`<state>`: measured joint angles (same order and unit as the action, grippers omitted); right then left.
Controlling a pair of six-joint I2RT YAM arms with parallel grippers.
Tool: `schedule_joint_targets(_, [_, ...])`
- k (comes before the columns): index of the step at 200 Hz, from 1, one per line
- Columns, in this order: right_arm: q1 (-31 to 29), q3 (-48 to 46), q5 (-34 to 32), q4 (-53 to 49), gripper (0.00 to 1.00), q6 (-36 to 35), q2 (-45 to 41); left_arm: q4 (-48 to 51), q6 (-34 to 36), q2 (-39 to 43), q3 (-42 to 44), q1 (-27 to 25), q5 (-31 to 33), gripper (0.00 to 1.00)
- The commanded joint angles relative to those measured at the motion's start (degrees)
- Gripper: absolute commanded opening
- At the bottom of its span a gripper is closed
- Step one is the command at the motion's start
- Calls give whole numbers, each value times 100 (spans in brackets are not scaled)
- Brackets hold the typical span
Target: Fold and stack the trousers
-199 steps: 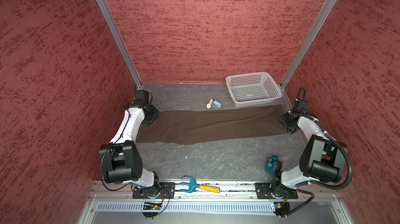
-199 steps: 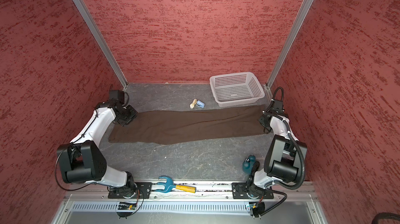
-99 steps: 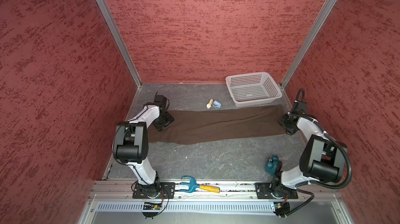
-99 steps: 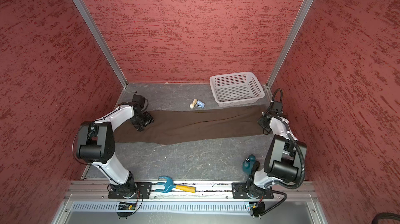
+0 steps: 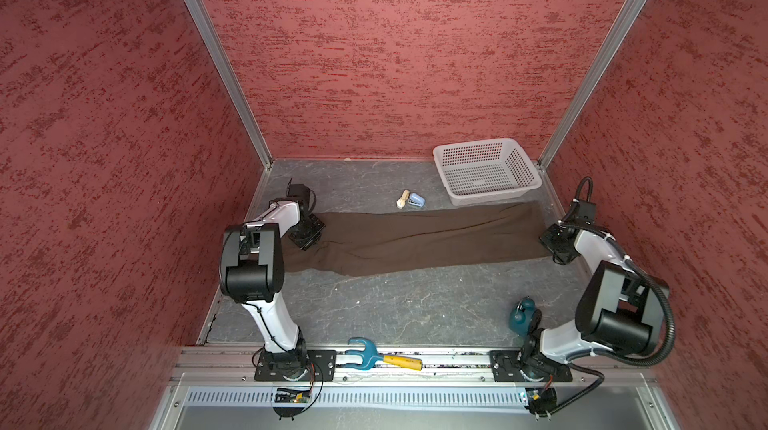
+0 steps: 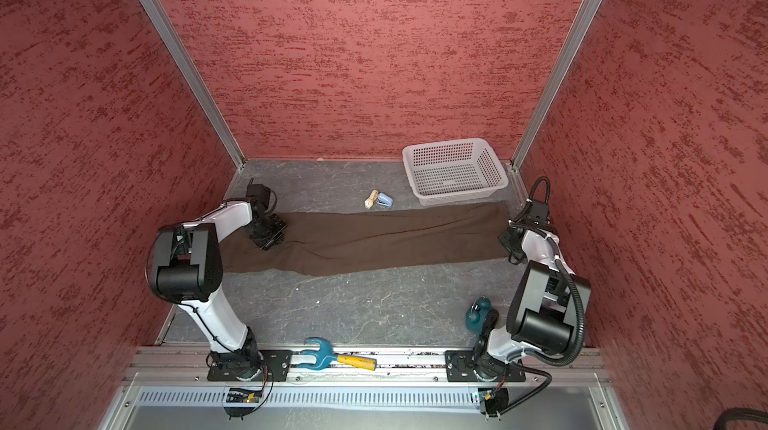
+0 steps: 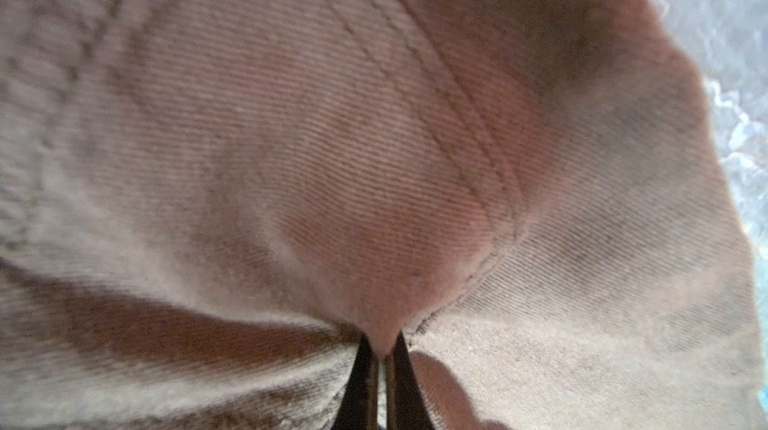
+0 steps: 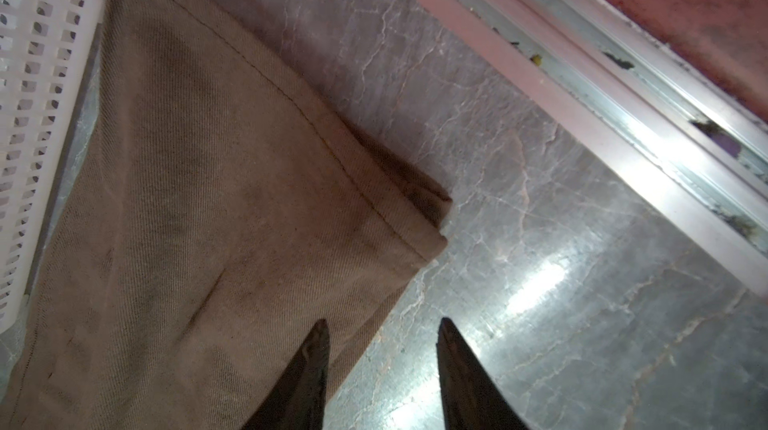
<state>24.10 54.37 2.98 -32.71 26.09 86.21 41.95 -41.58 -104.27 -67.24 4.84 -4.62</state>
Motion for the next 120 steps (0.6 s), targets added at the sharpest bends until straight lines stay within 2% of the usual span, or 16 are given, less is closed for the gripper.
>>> schedule_joint_targets(1, [17,48,141,124,42,-45,50,-65,17,205,2,310,133,0])
schedule_joint_targets(40, [19,-42,-245,-29,43,-151,92,32,47,561,-17,721,273,0])
schedule_joint_targets(87, [-26,-59,257,338,42,73,455,1,51,467,-10,671,159,0])
schedule_joint_targets(120, [-375,245,401,392,41,154,867,-38,45,351,43,615,113,0])
